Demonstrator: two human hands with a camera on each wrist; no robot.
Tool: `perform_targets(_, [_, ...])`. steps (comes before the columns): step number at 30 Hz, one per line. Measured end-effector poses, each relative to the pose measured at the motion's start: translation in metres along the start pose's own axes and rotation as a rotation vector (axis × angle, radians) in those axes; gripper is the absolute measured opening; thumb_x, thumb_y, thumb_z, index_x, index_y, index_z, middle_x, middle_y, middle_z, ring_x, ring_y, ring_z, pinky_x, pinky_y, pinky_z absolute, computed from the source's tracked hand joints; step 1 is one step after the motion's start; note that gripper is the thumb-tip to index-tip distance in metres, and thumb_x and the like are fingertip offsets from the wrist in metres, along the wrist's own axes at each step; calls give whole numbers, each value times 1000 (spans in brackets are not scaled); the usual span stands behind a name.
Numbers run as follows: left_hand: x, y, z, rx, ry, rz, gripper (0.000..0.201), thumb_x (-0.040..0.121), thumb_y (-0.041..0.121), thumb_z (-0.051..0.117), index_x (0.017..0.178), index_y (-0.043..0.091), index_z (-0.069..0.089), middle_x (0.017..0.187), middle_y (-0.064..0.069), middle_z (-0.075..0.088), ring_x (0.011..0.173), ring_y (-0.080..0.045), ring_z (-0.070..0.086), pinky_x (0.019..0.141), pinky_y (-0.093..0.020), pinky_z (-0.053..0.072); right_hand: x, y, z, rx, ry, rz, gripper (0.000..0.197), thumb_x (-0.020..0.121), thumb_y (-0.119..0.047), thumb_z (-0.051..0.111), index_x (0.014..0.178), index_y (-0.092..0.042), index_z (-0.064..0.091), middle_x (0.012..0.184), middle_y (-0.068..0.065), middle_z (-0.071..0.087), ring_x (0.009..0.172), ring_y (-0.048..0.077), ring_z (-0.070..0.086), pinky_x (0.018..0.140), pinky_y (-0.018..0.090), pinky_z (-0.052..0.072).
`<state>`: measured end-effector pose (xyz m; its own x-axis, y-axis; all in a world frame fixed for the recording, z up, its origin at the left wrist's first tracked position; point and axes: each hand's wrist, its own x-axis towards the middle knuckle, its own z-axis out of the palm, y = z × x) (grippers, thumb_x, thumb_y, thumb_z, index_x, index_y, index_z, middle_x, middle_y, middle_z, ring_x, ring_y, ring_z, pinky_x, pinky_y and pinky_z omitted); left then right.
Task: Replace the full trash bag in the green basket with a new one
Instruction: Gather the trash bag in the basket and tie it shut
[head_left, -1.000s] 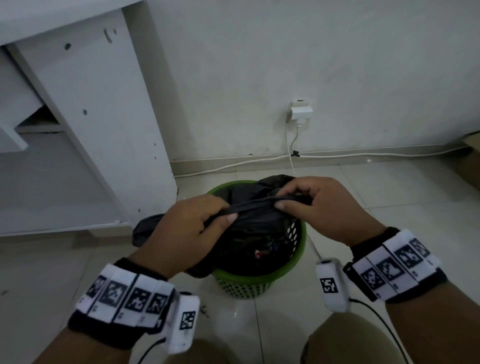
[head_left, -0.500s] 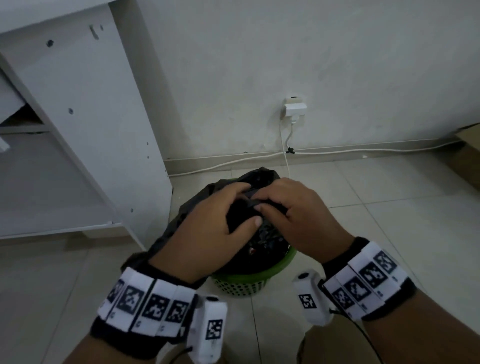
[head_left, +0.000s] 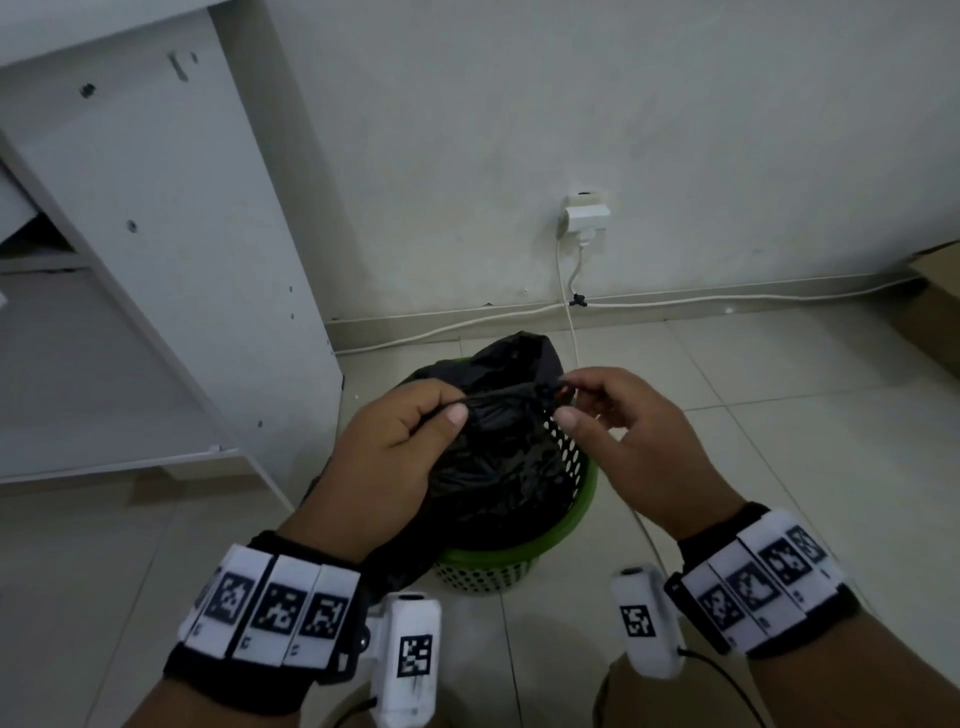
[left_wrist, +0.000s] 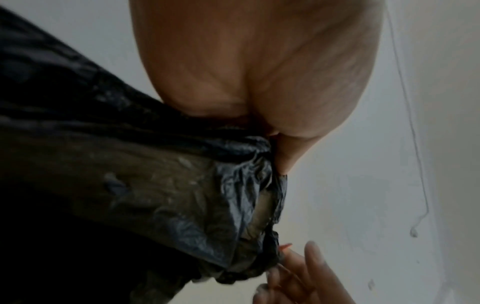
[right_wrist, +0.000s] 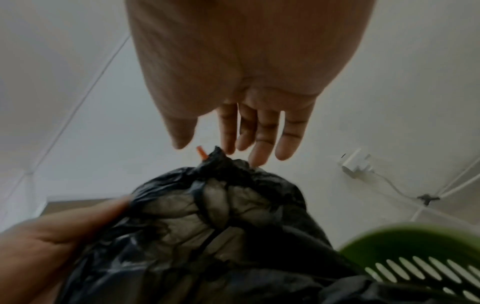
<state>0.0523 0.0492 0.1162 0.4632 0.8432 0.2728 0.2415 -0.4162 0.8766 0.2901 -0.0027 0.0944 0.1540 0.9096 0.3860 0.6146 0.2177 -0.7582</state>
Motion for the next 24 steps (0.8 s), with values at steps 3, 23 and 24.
perform_targets(3, [1, 3, 6, -54, -15, -26, 19, 95, 27, 55, 87, 19, 70, 87, 0, 69, 86, -19, 66, 78, -27, 51, -2, -6, 9, -38, -10, -81, 21, 87, -32, 71, 105, -22, 71, 90, -8, 68, 79, 8, 64, 71, 20, 52])
perform_targets(23, [14, 21, 42, -447, 84, -226, 23, 100, 15, 57, 91, 16, 78, 95, -5, 79, 95, -22, 74, 89, -37, 56, -1, -32, 19, 680, 141, 171, 15, 90, 3, 63, 97, -10, 65, 85, 5, 75, 75, 15, 72, 70, 23, 57])
perform_targets(24, [14, 19, 42, -469, 93, -238, 23, 99, 16, 58, 91, 16, 79, 96, -6, 79, 96, -24, 74, 90, -39, 57, -3, -32, 19, 696, 136, 161, 14, 90, 1, 65, 99, -9, 64, 87, 5, 75, 78, 17, 72, 72, 24, 57])
